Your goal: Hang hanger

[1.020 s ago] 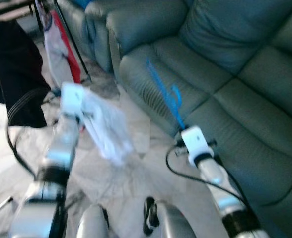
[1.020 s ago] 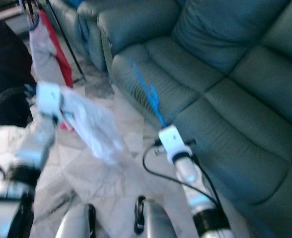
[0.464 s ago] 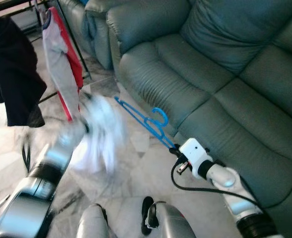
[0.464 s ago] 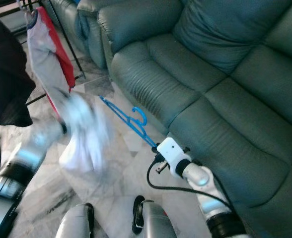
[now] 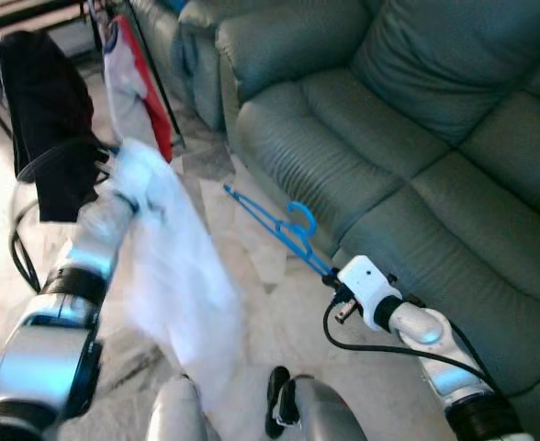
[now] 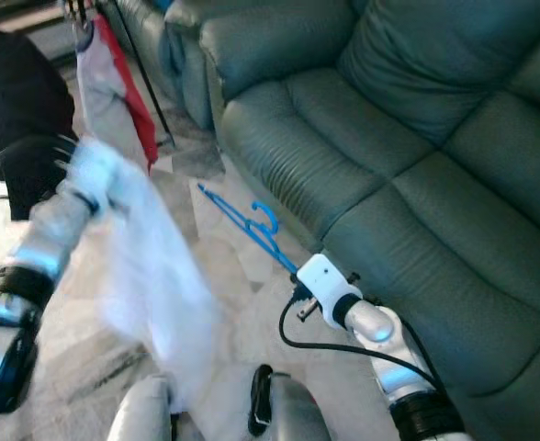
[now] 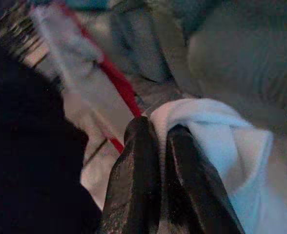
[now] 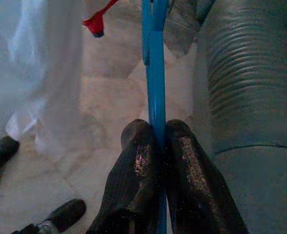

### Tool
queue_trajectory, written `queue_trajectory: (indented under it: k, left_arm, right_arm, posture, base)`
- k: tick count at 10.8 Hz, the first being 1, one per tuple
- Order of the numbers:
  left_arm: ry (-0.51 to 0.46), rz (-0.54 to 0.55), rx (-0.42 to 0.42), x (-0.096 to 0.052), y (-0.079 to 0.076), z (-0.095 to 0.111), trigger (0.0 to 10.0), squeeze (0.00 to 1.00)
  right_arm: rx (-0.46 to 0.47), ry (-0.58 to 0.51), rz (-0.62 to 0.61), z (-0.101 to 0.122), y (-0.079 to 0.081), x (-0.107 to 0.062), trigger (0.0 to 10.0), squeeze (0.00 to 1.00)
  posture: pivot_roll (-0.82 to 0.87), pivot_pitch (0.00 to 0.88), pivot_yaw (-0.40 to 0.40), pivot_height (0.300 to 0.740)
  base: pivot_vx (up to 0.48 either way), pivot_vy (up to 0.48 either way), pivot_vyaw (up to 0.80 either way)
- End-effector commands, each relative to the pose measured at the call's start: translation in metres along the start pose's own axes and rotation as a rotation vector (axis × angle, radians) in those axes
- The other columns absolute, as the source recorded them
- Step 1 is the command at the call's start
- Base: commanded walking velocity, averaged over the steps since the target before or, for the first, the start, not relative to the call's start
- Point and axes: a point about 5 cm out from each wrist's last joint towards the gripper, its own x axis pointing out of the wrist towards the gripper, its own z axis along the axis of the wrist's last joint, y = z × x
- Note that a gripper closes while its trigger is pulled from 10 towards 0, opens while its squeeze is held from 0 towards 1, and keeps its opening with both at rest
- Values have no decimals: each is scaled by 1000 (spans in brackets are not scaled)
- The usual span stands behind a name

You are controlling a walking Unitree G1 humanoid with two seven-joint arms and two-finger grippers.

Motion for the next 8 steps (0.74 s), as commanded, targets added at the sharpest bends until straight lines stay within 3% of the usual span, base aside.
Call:
queue_trajectory:
  k: [1, 3, 5, 7, 8]
  left_arm:
    - [28, 49, -62, 1, 3, -3, 10000, 0]
    - [-22, 123, -59, 6, 6, 14, 10000, 0]
    - [-42, 214, -102, 8, 7, 26, 10000, 0]
    - [-104, 165, -73, 10, -4, 42, 10000, 0]
    - [-123, 162, -13, 10, -8, 45, 10000, 0]
  right_arm:
    - [-1, -13, 14, 3, -5, -4, 10000, 0]
    - [-9, -39, -39, 9, -18, -3, 10000, 0]
    - [25, -97, 30, 16, -11, -6, 10000, 0]
    - [48, -111, 125, 17, -8, -11, 10000, 0]
    - [67, -139, 170, 21, -10, -14, 10000, 0]
  posture:
    - [50, 208, -55, 740]
    - [49, 210, -54, 740]
    - [49, 212, -49, 740]
    - [49, 211, -43, 740]
    - [49, 211, -42, 740]
  base:
    - [0, 0, 0]
    - [0, 0, 0]
    - [0, 0, 0]
    - [0, 0, 0]
    - [0, 0, 0]
